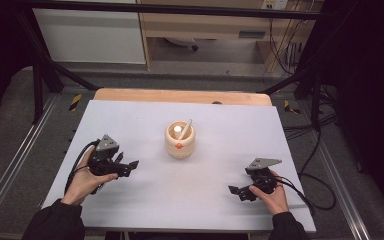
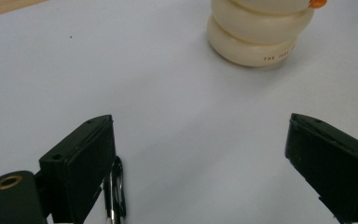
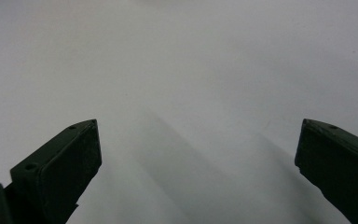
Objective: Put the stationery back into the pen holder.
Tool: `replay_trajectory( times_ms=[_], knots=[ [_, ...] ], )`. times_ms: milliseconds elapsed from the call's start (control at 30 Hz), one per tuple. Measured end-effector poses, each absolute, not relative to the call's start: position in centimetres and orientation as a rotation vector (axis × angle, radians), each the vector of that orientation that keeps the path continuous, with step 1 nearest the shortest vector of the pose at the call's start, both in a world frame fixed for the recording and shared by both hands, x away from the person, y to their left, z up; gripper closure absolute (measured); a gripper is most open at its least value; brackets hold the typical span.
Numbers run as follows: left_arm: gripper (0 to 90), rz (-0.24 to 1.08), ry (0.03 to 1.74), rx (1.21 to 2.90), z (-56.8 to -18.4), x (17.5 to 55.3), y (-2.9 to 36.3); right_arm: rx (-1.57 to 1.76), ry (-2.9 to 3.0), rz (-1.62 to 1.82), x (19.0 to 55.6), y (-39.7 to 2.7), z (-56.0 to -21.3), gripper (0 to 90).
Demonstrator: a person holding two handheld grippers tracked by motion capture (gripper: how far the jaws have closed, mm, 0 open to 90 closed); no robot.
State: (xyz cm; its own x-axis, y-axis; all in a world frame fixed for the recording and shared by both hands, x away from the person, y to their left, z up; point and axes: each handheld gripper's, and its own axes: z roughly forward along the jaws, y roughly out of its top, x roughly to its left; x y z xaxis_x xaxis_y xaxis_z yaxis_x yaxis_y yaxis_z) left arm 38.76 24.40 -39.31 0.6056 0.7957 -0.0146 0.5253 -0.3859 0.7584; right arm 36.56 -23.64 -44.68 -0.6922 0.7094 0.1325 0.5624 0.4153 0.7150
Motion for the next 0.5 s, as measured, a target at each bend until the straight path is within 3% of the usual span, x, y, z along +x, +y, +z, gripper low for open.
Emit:
replay_trajectory(
  times_ms=[500],
  knots=[
    [9.8, 0.479, 1.108, 2.11, -41.4, 36.7, 26.8, 1.129, 2.483, 1.133, 36.6, -23.6, -44.8, 1.1]
  ],
)
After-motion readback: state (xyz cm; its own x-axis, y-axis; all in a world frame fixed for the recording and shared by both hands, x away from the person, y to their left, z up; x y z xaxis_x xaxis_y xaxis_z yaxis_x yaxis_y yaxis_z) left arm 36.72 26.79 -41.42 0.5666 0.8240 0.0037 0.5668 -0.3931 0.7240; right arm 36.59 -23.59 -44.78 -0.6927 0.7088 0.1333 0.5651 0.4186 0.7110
